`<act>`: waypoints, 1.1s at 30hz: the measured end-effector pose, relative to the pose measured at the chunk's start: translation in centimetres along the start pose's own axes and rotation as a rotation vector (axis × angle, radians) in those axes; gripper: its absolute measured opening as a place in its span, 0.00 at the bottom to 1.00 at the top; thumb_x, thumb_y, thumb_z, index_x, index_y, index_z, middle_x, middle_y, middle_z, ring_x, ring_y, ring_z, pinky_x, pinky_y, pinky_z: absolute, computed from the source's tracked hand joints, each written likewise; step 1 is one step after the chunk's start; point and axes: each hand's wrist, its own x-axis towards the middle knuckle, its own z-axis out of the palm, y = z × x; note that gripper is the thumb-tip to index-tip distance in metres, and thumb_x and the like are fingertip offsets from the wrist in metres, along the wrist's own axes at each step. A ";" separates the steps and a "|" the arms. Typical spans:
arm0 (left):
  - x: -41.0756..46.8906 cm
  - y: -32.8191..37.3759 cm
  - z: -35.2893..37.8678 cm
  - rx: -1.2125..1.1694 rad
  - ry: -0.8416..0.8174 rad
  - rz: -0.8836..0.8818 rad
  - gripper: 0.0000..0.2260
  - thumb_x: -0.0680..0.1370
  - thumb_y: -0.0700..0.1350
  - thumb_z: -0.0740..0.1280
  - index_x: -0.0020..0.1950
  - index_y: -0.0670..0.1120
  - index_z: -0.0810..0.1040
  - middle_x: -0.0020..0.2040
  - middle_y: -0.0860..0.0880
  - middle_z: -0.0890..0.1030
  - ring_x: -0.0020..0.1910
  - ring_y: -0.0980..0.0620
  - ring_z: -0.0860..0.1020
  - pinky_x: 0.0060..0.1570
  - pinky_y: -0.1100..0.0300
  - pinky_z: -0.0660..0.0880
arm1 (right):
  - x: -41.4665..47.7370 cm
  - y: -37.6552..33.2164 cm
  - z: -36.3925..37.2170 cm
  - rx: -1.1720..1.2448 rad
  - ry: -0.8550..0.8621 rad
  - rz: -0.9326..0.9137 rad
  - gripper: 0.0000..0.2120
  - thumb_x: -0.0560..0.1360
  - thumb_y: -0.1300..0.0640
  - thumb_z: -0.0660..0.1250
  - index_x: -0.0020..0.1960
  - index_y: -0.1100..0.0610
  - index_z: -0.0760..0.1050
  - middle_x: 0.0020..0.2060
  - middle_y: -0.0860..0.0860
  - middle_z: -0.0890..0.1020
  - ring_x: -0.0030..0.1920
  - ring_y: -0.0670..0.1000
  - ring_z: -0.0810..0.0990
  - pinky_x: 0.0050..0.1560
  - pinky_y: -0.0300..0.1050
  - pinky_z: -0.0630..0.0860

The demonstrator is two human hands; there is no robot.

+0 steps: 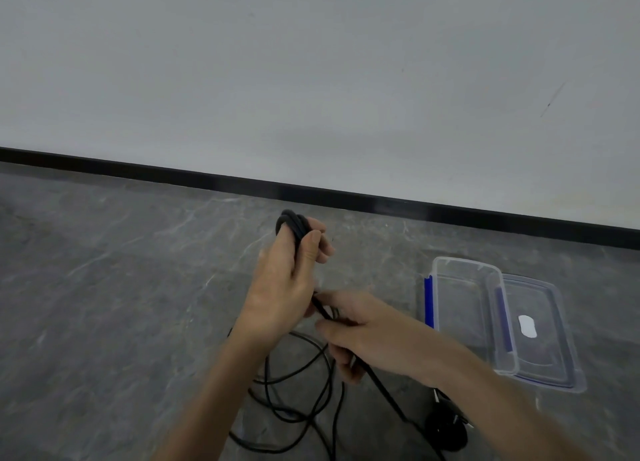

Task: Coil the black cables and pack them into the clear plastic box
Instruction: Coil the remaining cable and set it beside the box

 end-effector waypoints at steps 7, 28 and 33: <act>0.1 0.0 -0.4 0.465 -0.166 -0.102 0.10 0.83 0.50 0.55 0.49 0.48 0.73 0.40 0.55 0.79 0.36 0.61 0.77 0.35 0.70 0.72 | 0.9 0.9 -0.4 -0.461 0.335 -0.230 0.13 0.81 0.56 0.59 0.45 0.61 0.79 0.28 0.54 0.77 0.27 0.54 0.74 0.30 0.51 0.71; -0.7 1.6 -0.3 -0.248 -0.691 -0.386 0.25 0.79 0.61 0.50 0.44 0.44 0.78 0.33 0.46 0.77 0.34 0.50 0.75 0.43 0.55 0.70 | 0.3 1.9 -4.6 -0.478 0.622 -0.692 0.12 0.70 0.42 0.68 0.41 0.50 0.83 0.34 0.40 0.81 0.37 0.43 0.76 0.41 0.42 0.73; -0.7 1.9 -0.6 -0.289 -0.737 -0.394 0.24 0.79 0.61 0.53 0.47 0.44 0.78 0.33 0.48 0.78 0.35 0.51 0.76 0.41 0.61 0.72 | 0.2 1.9 -4.6 -0.343 0.577 -0.690 0.09 0.68 0.47 0.73 0.42 0.52 0.84 0.36 0.42 0.83 0.39 0.42 0.78 0.43 0.33 0.72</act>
